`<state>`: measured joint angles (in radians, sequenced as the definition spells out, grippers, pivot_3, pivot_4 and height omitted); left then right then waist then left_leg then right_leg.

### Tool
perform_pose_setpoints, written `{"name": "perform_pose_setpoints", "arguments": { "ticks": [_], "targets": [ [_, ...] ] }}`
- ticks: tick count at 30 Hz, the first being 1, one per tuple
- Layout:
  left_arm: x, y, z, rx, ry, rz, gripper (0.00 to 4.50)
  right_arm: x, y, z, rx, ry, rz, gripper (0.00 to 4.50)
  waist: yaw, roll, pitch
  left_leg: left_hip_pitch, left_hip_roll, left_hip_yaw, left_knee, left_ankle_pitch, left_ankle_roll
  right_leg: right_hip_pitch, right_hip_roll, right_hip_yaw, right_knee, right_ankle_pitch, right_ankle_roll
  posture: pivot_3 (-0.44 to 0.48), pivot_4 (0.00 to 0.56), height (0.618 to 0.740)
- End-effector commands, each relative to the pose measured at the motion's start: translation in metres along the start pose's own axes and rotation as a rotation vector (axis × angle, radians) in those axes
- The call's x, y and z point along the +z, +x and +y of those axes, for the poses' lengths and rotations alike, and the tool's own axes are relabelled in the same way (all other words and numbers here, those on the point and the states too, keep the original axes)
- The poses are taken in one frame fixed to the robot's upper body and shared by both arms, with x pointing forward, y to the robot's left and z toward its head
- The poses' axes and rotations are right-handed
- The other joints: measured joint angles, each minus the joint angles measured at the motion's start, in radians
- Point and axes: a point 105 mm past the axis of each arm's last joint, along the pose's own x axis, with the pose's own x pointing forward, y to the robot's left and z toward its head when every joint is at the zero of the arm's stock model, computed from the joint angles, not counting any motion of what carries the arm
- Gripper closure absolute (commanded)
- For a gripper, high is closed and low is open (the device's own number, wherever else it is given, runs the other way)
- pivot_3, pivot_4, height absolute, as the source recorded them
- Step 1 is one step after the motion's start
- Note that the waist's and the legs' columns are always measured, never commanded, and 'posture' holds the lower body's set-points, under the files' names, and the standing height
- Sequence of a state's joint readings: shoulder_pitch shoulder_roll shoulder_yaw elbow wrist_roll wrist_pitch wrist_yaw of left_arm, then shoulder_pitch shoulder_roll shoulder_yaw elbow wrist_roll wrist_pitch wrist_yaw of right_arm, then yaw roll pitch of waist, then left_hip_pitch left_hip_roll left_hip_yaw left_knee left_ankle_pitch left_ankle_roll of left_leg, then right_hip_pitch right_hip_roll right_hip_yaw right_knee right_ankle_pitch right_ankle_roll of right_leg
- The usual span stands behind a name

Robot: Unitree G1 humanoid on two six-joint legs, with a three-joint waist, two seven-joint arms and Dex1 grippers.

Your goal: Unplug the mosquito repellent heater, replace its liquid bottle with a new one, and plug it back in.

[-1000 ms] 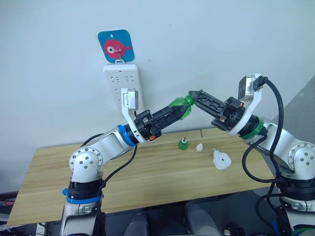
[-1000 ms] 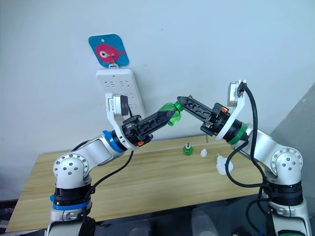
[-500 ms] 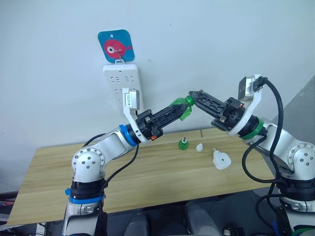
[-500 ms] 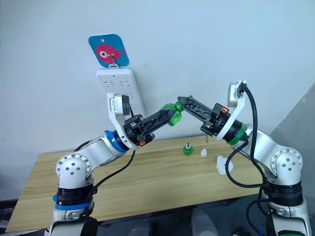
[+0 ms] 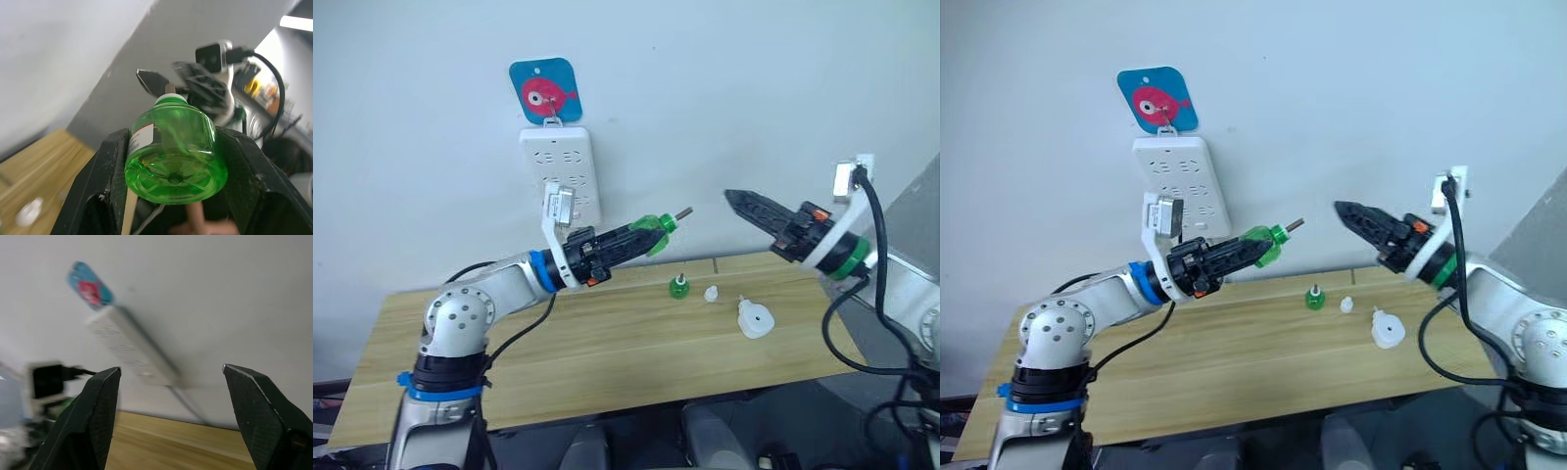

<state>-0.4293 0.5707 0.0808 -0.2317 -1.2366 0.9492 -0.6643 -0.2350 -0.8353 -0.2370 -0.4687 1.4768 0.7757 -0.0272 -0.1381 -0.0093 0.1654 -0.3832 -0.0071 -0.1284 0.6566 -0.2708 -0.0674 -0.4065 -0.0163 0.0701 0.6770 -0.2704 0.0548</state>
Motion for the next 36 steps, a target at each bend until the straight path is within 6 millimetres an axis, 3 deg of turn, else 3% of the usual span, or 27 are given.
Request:
{"name": "perform_pose_setpoints", "arguments": {
  "ticks": [1, 4, 8, 14, 24, 36],
  "targets": [
    [-0.003, -0.006, -0.003, -0.041, 0.080, 0.055, 2.25, -0.010, -0.014, -0.012, -0.116, -0.242, 0.093, 1.04, 0.000, 0.000, 0.006, 0.001, 0.000, 0.001, -0.001, 0.000, 0.000, 0.000, 0.000, 0.001, 0.000, 0.000, 0.000, -0.229, 0.184, 0.740],
    [-0.014, -0.010, -0.005, -0.071, 0.158, 0.147, 2.25, -0.040, -0.021, -0.018, -0.160, -0.384, 0.292, 1.04, -0.004, 0.000, 0.025, 0.002, 0.002, 0.004, -0.001, 0.000, 0.000, 0.000, 0.001, 0.003, -0.001, -0.001, 0.000, -0.245, 0.215, 0.740],
    [-0.027, -0.014, -0.006, -0.107, 0.232, 0.221, 2.25, -0.065, -0.017, -0.017, -0.112, -0.488, 0.496, 1.04, -0.008, 0.000, 0.049, 0.002, 0.003, 0.006, -0.002, 0.000, 0.000, -0.001, 0.002, 0.005, -0.001, -0.001, 0.000, -0.252, 0.236, 0.740],
    [-0.043, -0.017, -0.007, -0.144, 0.295, 0.270, 2.25, -0.091, -0.010, -0.047, -0.153, -0.516, 0.745, 1.04, 0.000, -0.005, 0.078, -0.001, 0.003, 0.006, -0.002, 0.000, 0.000, -0.003, 0.001, 0.005, -0.001, 0.000, -0.002, -0.224, 0.261, 0.740],
    [-0.055, -0.029, -0.009, -0.125, 0.324, 0.280, 2.25, -0.102, -0.003, -0.084, -0.158, -0.593, 0.890, 1.04, 0.001, -0.006, 0.110, -0.010, 0.001, 0.005, -0.001, 0.000, 0.001, -0.012, -0.002, 0.003, 0.001, 0.001, -0.004, -0.197, 0.305, 0.740],
    [-0.059, -0.026, -0.011, -0.102, 0.309, 0.244, 2.25, -0.101, 0.010, -0.085, -0.119, -0.579, 0.956, 1.04, 0.001, -0.009, 0.151, -0.015, 0.001, 0.004, 0.005, 0.000, 0.001, -0.015, -0.002, 0.003, 0.003, 0.003, -0.003, -0.195, 0.345, 0.740]
  ]
}}
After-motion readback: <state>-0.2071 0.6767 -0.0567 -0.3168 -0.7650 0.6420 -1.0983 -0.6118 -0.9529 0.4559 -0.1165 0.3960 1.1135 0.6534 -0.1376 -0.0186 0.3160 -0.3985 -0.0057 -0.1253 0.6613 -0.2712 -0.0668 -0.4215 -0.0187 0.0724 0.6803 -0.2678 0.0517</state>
